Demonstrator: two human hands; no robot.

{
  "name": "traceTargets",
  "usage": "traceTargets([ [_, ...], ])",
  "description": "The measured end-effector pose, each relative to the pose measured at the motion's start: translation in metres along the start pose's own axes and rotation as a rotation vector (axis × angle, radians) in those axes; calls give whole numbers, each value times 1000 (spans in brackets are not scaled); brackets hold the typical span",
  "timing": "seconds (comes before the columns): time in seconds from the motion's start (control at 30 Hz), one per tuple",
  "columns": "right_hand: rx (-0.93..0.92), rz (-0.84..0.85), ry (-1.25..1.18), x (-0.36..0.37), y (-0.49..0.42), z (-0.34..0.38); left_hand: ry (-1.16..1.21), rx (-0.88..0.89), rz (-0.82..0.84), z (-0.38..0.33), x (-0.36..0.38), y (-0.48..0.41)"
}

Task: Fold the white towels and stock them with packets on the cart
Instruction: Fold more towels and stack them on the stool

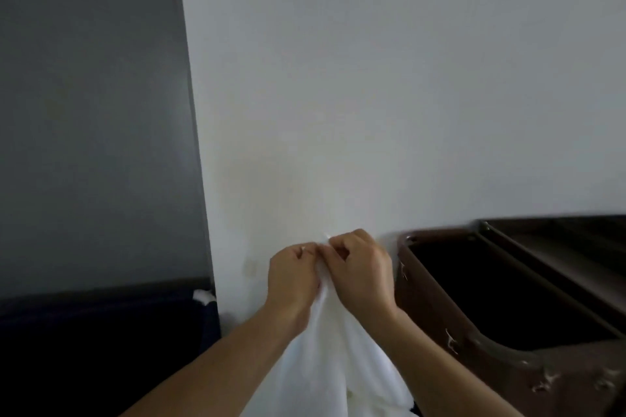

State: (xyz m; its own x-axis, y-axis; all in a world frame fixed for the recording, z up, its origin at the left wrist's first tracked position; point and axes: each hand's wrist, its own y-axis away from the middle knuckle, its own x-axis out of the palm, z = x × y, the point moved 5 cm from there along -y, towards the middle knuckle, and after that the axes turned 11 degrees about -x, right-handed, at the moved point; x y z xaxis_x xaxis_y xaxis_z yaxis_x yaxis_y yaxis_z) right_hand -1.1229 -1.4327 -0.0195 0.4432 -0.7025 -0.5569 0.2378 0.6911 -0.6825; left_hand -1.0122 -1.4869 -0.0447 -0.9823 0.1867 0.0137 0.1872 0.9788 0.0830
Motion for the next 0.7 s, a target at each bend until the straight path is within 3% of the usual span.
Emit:
traceTargets([
  [0.17,-70,-10,-31,14,21,-18,59,-15,77,21,10,10],
  [0.33,-268,-18,-83,35,50,-16,180,-43,186,37,5,7],
  [0.43,-103,148,-372,40,56,-31,81,-21,259,48,-7,10],
  [0.53,297,363,-949,44,62,-43,57,-71,290,62,-23,12],
  [0.6,311,336,-962,38,55,-57,48,-89,311,67,-30,14],
  [0.67,186,268,-784,28,35,-74,23,-92,320,63,-36,16],
  [0.7,110,328,-737,28,25,-78,8,-90,334,58,-37,18],
])
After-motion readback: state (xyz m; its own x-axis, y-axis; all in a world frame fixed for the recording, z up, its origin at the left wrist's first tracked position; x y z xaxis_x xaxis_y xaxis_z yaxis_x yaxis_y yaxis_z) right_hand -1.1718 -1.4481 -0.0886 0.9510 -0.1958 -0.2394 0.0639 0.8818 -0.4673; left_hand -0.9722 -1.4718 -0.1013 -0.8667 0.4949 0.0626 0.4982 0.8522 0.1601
